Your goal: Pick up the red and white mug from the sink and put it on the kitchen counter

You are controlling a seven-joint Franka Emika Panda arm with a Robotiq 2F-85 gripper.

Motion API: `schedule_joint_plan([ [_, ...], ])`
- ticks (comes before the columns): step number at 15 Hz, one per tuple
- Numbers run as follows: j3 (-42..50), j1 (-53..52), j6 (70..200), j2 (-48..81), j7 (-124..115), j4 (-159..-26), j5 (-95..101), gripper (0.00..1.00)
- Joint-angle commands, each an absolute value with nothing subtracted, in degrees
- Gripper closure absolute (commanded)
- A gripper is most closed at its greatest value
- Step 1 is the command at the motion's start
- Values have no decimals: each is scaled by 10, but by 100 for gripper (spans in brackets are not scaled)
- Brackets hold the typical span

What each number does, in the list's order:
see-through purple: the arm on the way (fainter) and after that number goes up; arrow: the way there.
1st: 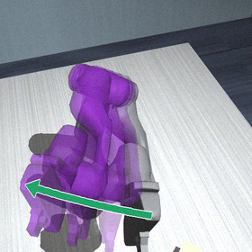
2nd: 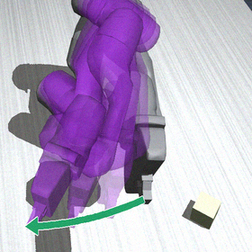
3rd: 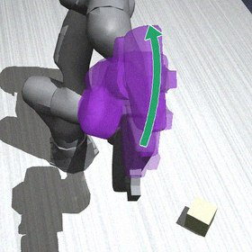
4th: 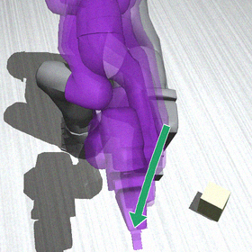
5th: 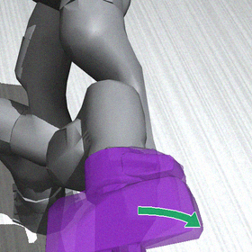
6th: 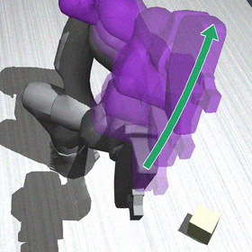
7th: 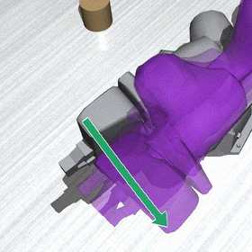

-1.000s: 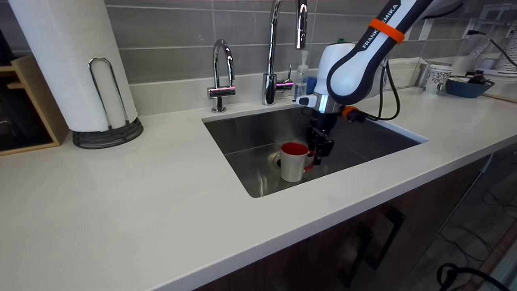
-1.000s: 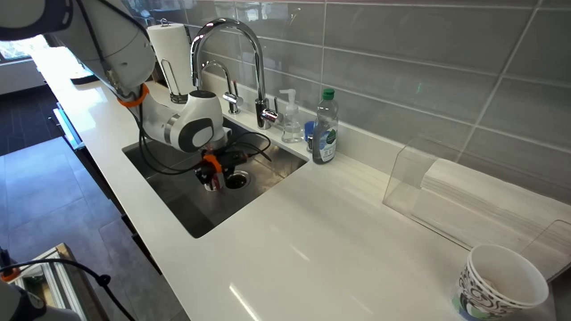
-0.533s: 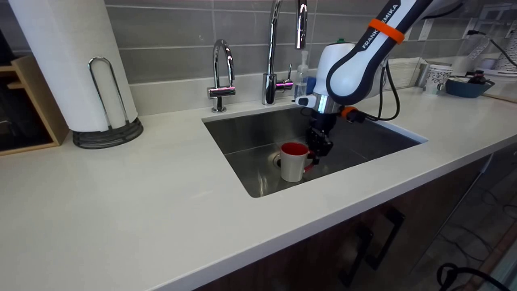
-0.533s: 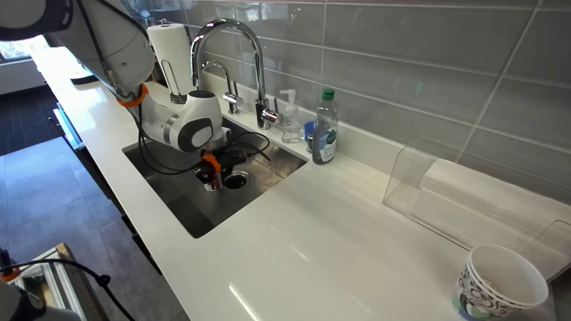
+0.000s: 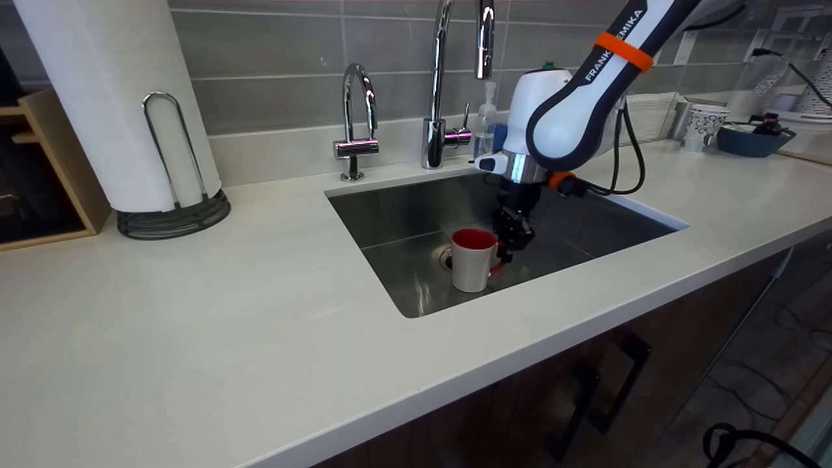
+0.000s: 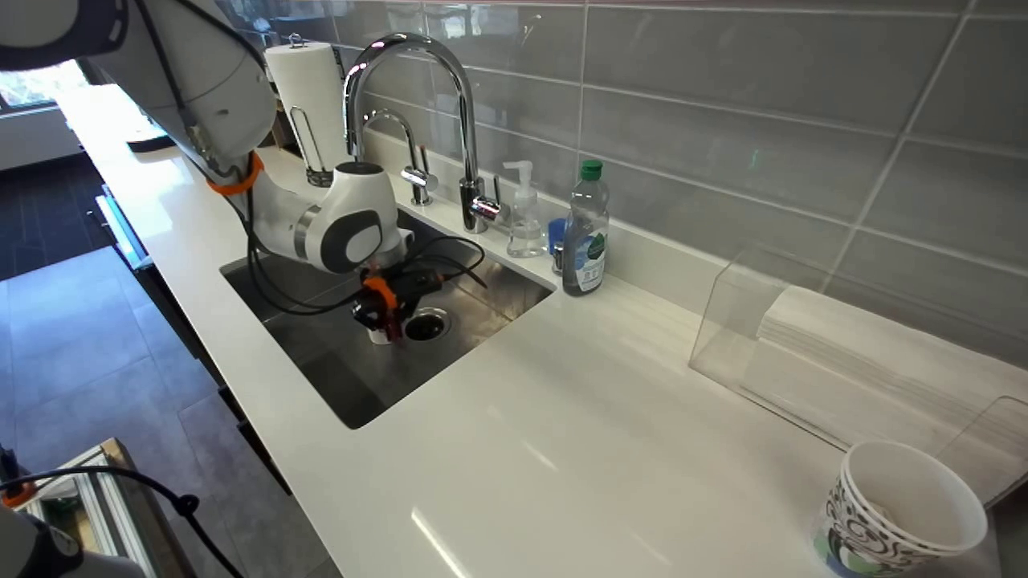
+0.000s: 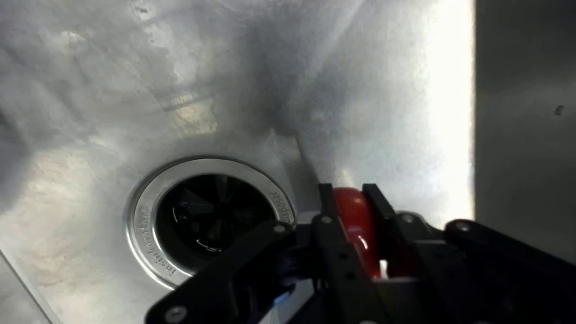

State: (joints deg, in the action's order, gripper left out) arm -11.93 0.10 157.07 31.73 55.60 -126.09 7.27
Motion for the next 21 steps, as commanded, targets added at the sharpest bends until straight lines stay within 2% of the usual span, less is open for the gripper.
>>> schedule_joint_plan([
  [1, -133, 12, 1578, 307, 551, -1272, 71, 95],
  [11, -230, 112, 1604, 305, 615, -1287, -8, 95],
  [21, -255, 160, 1600, 223, 620, -1355, -47, 95],
])
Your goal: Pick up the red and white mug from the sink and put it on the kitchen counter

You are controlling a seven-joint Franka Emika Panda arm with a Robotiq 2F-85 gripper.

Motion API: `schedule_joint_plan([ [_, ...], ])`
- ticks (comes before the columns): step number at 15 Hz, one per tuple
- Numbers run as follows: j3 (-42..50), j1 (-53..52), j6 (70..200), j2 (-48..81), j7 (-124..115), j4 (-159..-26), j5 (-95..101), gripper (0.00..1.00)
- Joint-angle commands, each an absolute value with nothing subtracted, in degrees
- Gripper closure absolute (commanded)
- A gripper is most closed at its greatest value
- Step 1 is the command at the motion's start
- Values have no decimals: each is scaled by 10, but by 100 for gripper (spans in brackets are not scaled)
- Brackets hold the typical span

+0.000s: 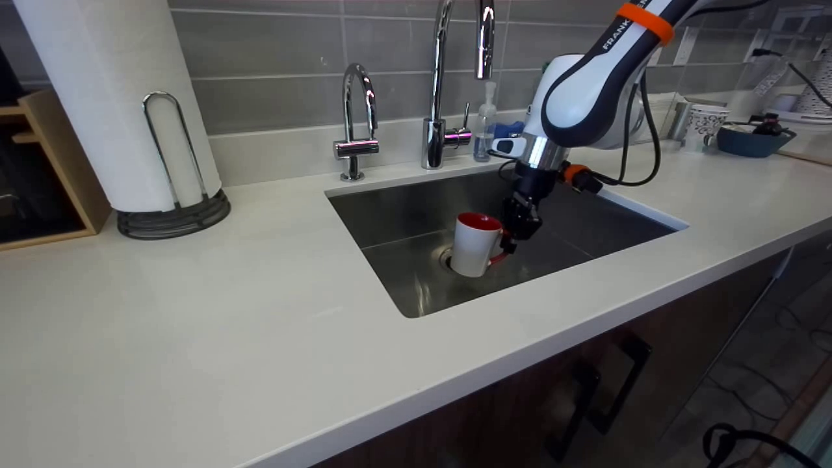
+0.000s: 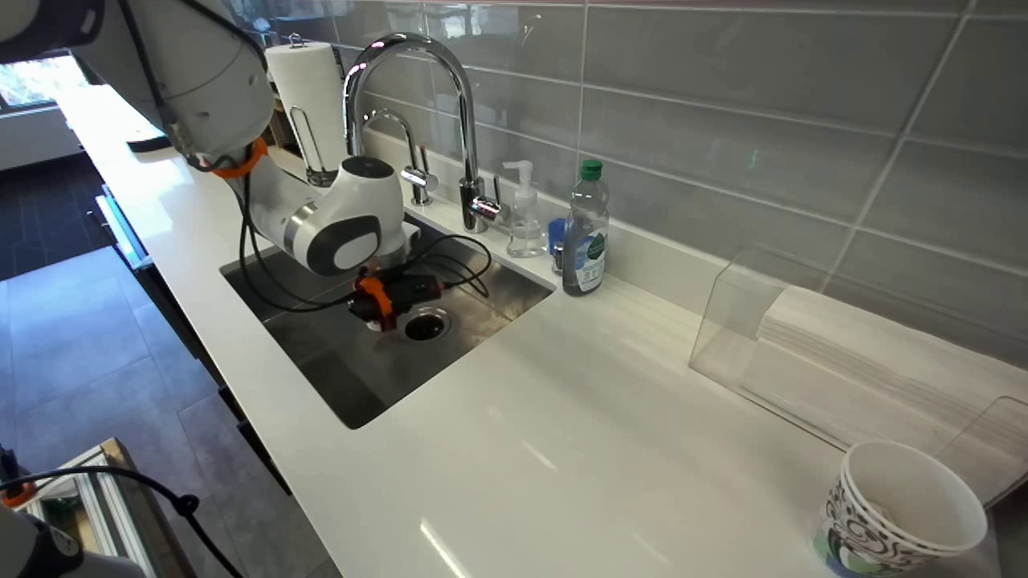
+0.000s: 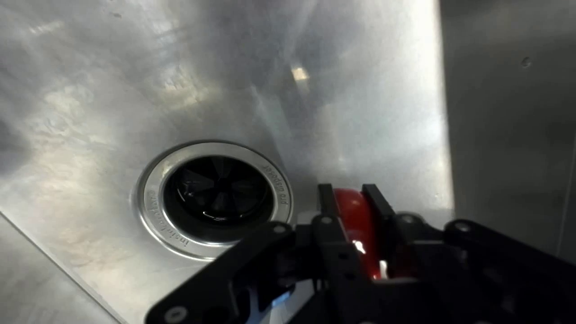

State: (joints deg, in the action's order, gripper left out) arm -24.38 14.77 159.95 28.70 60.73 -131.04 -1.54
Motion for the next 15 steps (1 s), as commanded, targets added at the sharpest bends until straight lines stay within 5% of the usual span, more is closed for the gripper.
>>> schedule_joint_plan([
  [1, -250, 156, 1598, 205, 613, -1365, -49, 95],
  [15, -116, 107, 1476, 21, 591, -1413, -138, 95],
])
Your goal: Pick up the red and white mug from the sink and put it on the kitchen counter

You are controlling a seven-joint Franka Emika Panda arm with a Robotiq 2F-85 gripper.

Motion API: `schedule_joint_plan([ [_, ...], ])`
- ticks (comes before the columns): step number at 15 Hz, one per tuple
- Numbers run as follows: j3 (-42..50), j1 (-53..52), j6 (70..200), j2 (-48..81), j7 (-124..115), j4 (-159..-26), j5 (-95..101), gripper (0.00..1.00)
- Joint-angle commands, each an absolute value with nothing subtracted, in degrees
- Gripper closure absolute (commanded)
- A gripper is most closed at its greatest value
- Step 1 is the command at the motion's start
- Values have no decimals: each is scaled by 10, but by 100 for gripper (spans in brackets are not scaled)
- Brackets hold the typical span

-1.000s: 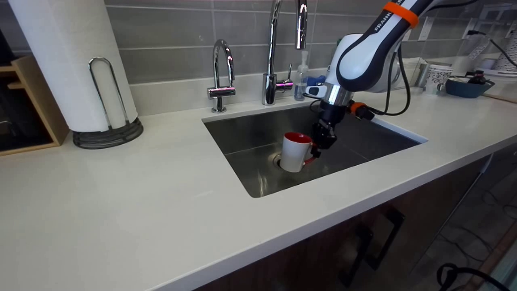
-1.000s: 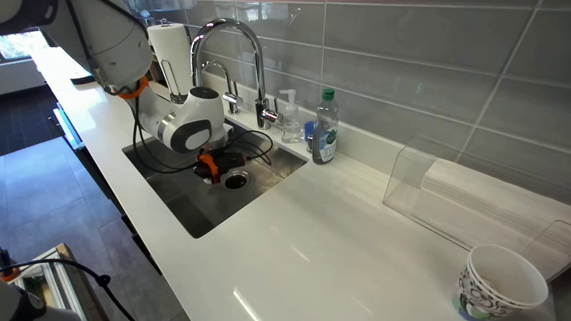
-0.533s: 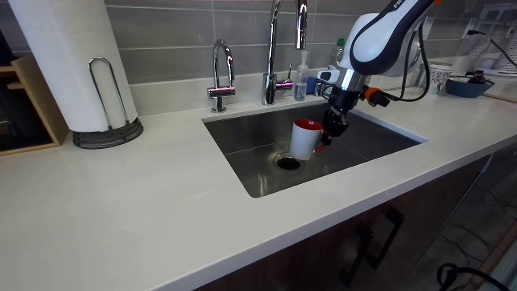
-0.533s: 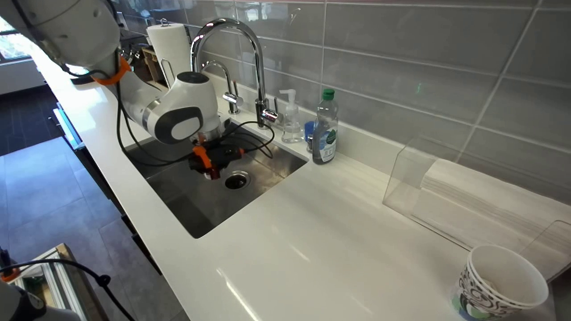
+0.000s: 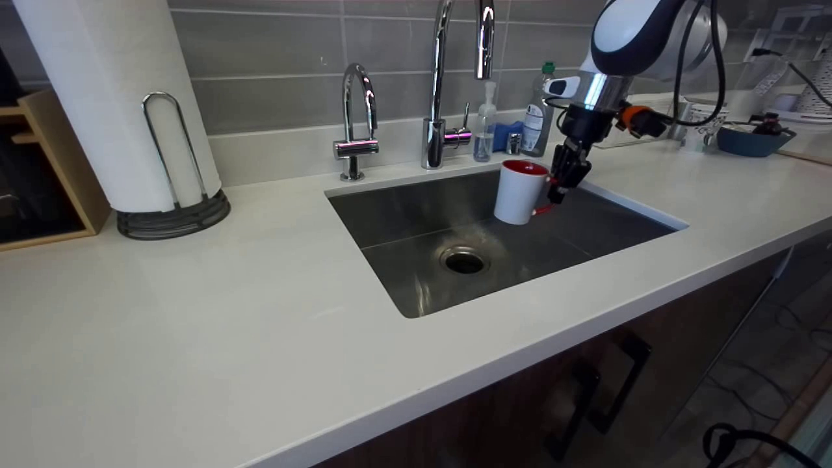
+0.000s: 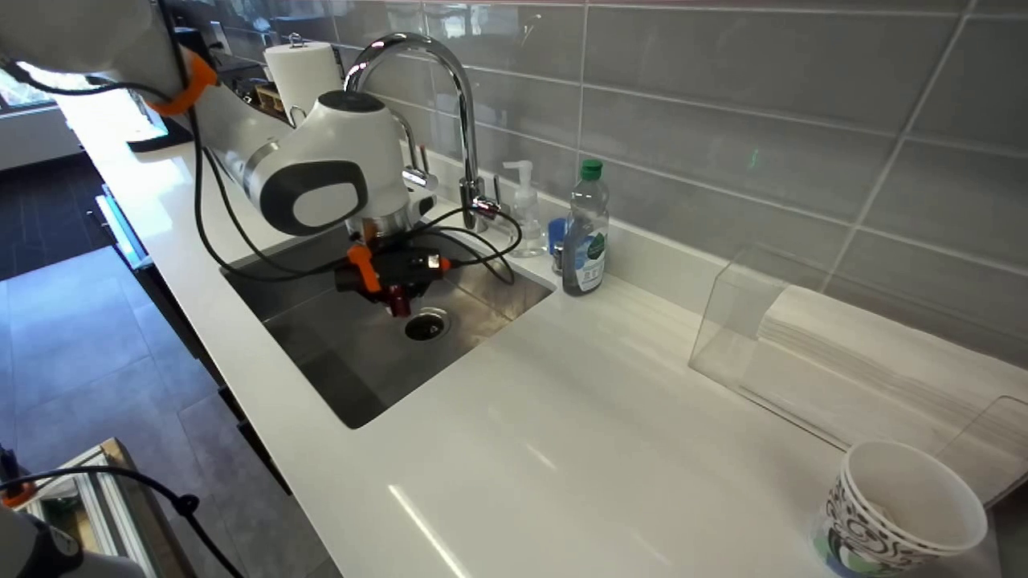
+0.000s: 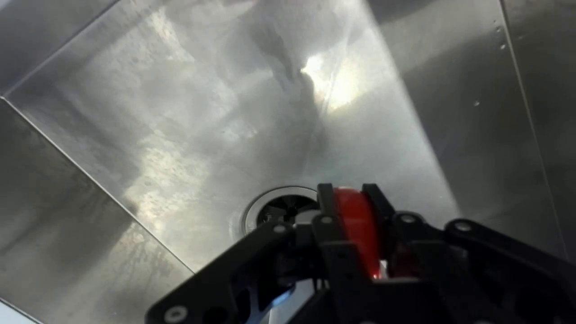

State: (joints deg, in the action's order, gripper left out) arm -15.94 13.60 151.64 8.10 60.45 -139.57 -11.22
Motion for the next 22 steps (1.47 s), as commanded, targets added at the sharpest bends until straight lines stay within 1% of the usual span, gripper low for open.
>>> schedule_joint_plan([
  [1, -102, 102, 1462, 11, 587, -1414, -140, 95],
  [7, -24, 78, 1428, -58, 533, -1434, -132, 95],
  [13, 49, 87, 1401, -94, 456, -1431, -110, 95],
  [22, 111, 108, 1416, -72, 326, -1405, -19, 95],
])
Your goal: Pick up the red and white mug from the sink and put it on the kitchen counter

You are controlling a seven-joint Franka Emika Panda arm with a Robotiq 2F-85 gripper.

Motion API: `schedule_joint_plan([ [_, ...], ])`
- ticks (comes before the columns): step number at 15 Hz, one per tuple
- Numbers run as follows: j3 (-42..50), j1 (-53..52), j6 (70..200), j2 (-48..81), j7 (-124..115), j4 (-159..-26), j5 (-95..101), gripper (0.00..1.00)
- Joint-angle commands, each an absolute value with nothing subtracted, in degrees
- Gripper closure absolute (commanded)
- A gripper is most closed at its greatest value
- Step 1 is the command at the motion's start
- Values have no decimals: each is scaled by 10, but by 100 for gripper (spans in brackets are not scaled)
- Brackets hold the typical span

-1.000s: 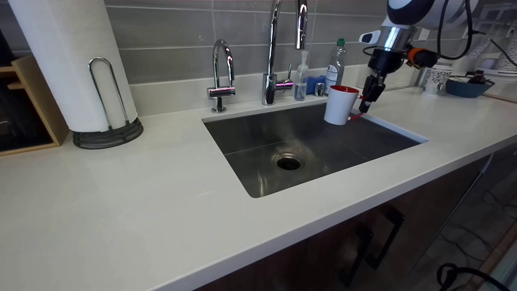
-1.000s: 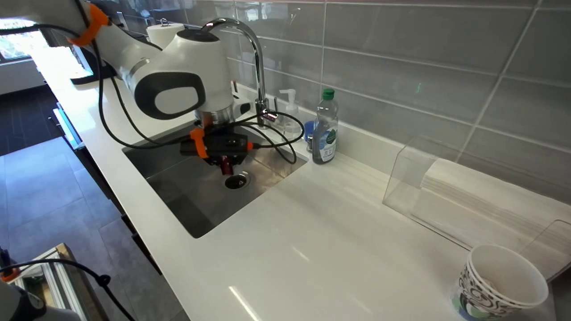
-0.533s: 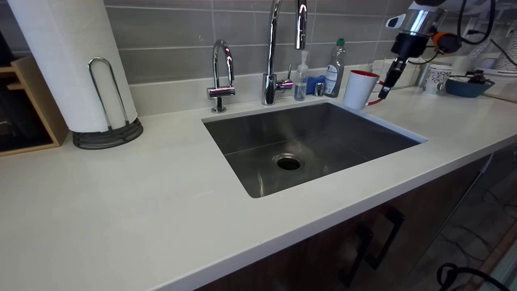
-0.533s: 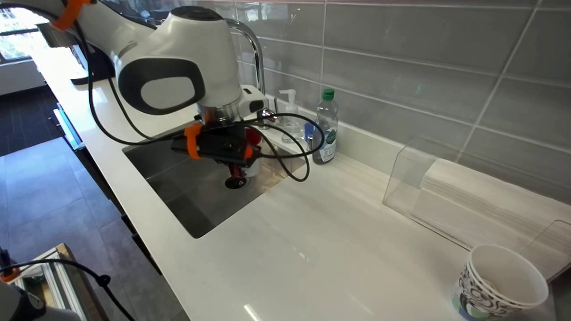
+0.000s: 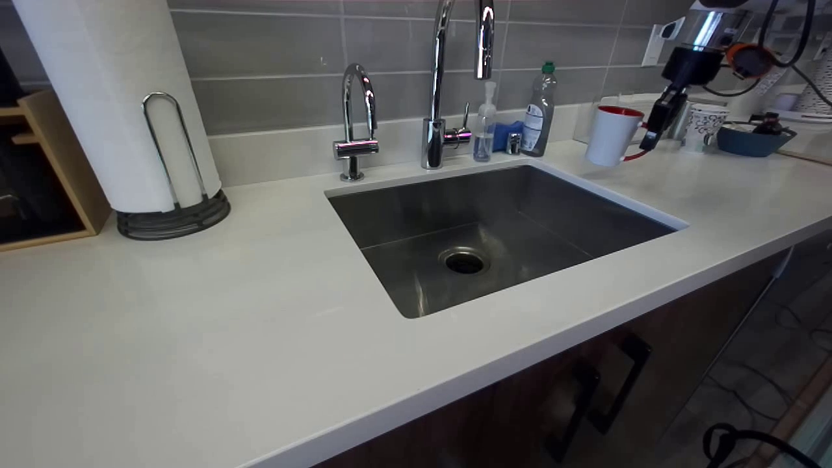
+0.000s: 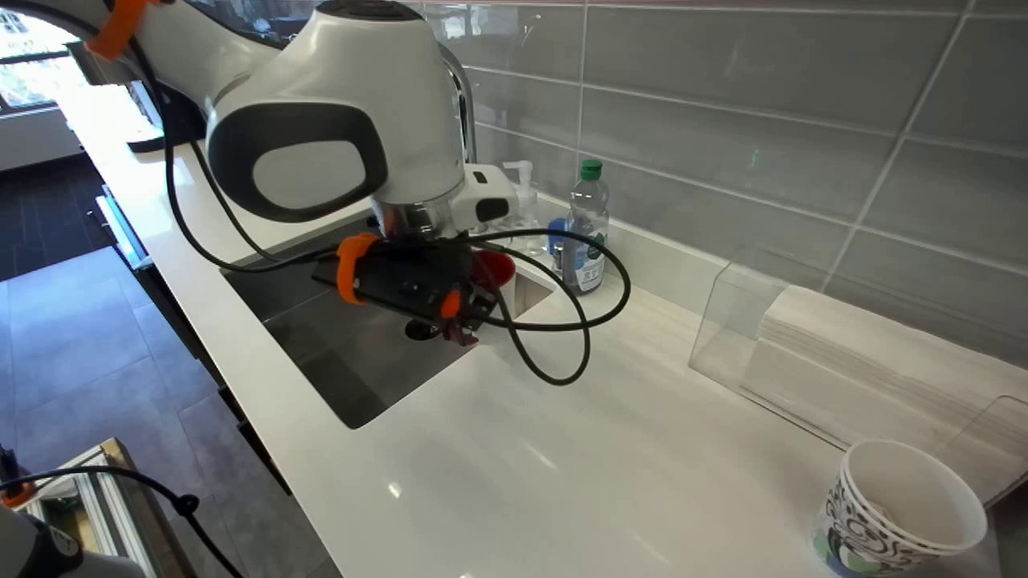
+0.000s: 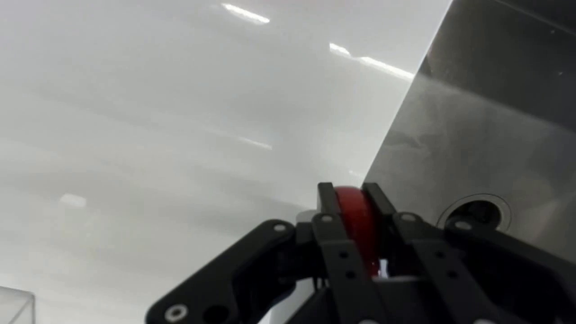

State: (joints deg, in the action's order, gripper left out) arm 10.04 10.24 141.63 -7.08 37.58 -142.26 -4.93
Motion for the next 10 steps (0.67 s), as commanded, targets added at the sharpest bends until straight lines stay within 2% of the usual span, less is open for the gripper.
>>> schedule_joint_plan([
  [1, 116, 111, 1414, -69, 314, -1402, -13, 95],
  [10, 150, 128, 1422, 9, 287, -1347, -20, 95],
])
